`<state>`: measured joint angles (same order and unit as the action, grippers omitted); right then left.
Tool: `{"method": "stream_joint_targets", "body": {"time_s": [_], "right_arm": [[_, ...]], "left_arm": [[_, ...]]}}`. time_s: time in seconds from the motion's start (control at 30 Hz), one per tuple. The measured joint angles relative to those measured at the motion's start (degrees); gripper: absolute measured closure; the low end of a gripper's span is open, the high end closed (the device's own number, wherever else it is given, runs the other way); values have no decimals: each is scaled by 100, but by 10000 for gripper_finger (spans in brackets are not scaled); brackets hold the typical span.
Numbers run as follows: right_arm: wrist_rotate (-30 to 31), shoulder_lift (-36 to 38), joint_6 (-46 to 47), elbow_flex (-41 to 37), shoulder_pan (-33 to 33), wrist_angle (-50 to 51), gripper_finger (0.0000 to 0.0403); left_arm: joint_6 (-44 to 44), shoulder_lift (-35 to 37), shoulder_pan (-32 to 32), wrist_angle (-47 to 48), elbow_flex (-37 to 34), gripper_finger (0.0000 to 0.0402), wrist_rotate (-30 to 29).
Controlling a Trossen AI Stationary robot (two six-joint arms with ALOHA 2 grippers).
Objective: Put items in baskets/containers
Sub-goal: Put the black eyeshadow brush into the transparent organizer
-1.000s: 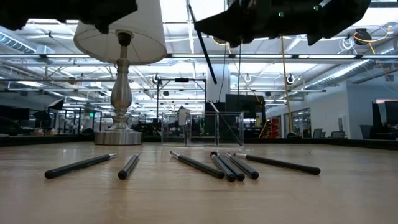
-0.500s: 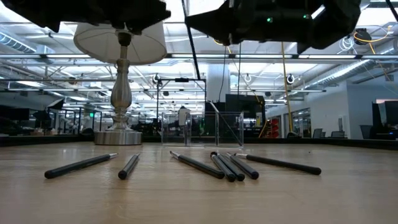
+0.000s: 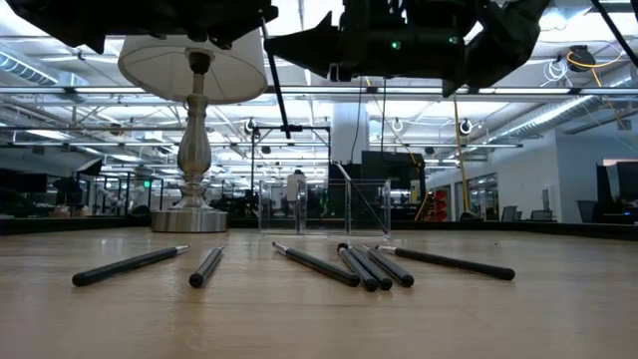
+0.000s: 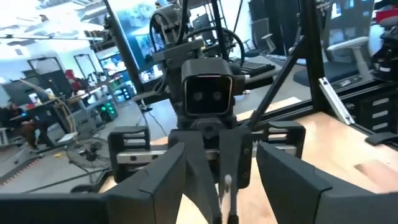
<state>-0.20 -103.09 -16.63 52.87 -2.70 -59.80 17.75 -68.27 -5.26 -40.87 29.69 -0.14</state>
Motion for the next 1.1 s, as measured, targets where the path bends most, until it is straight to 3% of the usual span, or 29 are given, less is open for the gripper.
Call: {"method": "stream_joint_targets", "body": {"time_s": [0.17,0.77,1.1], "right_arm": [[1,9,-75,2,-28,3,403],[20,20,-553,4,-216,-256,403],[187,20,-556,4,-216,-383,403]], "left_arm": [[-297,0,171,10,0,195,459],[-548,0,237,19,-2,199,842],[-581,0,224,12,-2,304,937]]}}
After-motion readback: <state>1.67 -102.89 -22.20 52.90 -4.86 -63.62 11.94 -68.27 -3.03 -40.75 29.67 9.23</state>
